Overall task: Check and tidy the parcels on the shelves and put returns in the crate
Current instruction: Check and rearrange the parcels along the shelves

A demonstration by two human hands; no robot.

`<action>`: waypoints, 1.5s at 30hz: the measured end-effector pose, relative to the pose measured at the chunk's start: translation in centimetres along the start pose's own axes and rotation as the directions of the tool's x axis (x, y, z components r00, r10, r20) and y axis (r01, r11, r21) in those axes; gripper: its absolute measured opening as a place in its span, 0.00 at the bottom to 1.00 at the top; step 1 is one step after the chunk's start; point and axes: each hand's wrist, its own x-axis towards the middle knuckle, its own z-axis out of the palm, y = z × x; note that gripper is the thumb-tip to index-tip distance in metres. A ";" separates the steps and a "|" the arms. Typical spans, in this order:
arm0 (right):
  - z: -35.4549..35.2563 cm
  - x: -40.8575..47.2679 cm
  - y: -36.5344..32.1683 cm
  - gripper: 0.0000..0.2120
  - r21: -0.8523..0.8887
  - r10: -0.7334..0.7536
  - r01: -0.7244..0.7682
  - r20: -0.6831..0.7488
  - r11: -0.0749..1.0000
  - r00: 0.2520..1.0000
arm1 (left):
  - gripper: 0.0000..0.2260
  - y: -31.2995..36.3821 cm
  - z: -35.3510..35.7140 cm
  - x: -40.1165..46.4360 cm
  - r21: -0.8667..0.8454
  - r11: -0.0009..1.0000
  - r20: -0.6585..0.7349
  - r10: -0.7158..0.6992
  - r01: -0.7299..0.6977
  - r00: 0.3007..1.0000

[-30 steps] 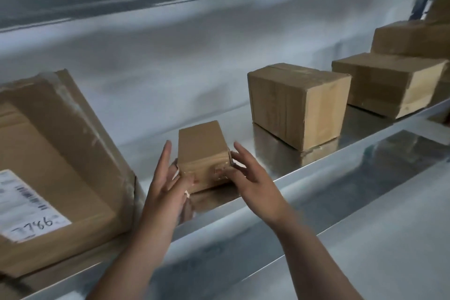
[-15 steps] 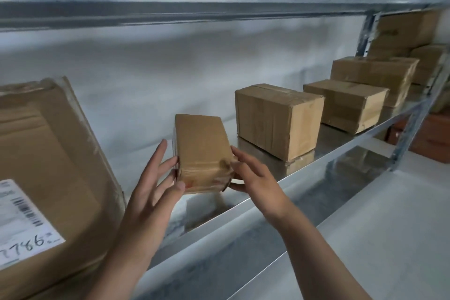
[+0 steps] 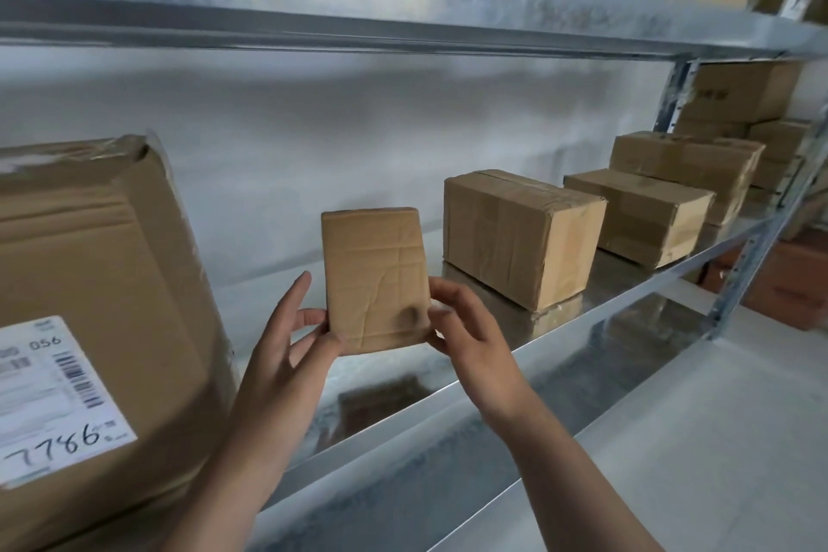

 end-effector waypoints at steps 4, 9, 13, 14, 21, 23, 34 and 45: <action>-0.1 0.1 0.6 0.23 0.023 -0.004 0.003 0.004 1.000 1.000 | 0.21 0.0 0.0 0.0 0.003 1.000 0.021 0.019 -0.019 1.000; -0.1 0.7 0.8 0.20 0.109 -0.022 0.015 0.065 0.994 0.998 | 0.15 -0.2 -0.6 0.3 0.013 1.000 0.016 -0.003 0.003 1.000; -0.4 0.8 0.6 0.21 0.142 -0.025 0.018 0.043 0.990 0.999 | 0.22 -0.1 -1.3 0.5 0.030 0.997 0.003 -0.076 0.076 0.997; -0.5 0.9 0.7 0.21 0.141 -0.023 0.019 0.024 0.990 0.999 | 0.23 0.0 -1.5 0.5 0.037 0.995 0.014 -0.090 0.089 0.996; 0.0 1.1 0.5 0.19 0.154 -0.006 0.008 -0.014 0.988 1.000 | 0.28 0.6 -1.6 0.3 0.054 0.990 0.110 -0.135 0.130 0.985; 0.1 0.9 0.5 0.19 0.140 -0.033 0.033 -0.003 0.990 0.999 | 0.26 0.8 -1.6 0.4 0.060 0.992 0.117 -0.117 0.110 0.986; 0.6 0.5 -0.2 0.22 0.161 -0.094 0.080 0.077 0.984 0.993 | 0.17 1.4 -2.1 0.3 0.028 0.998 -0.005 -0.058 0.058 0.998; 0.5 -0.9 -0.8 0.08 0.097 -0.087 0.086 0.003 0.992 0.996 | 0.27 0.4 -1.9 0.2 0.113 0.994 0.004 0.010 -0.011 1.000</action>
